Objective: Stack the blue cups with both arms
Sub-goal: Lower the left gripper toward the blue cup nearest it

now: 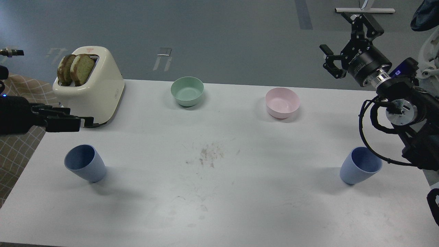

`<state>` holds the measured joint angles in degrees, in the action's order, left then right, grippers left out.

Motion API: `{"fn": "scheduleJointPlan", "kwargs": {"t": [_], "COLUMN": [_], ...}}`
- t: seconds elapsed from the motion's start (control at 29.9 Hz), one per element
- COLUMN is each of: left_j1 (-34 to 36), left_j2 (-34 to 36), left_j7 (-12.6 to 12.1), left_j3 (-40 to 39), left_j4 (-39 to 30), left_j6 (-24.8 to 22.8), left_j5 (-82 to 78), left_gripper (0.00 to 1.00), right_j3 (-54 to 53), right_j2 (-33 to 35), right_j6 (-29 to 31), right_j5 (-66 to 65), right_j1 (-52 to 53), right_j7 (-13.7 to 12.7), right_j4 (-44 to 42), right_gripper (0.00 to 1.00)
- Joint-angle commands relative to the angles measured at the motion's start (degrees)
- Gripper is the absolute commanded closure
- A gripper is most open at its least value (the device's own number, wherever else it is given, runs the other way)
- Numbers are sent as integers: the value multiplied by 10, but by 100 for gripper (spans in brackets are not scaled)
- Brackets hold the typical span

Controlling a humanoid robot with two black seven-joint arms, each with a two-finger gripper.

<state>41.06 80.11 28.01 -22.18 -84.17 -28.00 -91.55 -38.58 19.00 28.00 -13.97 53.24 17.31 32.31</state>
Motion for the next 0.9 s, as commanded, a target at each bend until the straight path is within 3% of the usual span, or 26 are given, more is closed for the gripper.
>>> {"fn": "scheduleJointPlan", "kwargs": {"t": [0.0, 0.23, 0.74, 0.87], "left_j1": [-2, -4, -18, -33], "left_j2": [-3, -40, -68, -74], "left_j7": [0, 0, 0, 0], "left_j3": [35, 73, 82, 86], "left_j4": [23, 91, 121, 129], "left_j6": [0, 22, 57, 69], "left_j5": [-16, -11, -44, -50], "left_gripper": [2, 2, 6, 12], "right_j3": [0, -2, -4, -4], "right_j2": [1, 2, 2, 2], "right_j6": [0, 0, 0, 0], "right_j5": [-1, -1, 0, -1], "right_j1": [-6, -12, -18, -18], "right_j7": [0, 0, 2, 2], "right_j4": [11, 13, 16, 16], "right_gripper": [0, 0, 0, 0]}}
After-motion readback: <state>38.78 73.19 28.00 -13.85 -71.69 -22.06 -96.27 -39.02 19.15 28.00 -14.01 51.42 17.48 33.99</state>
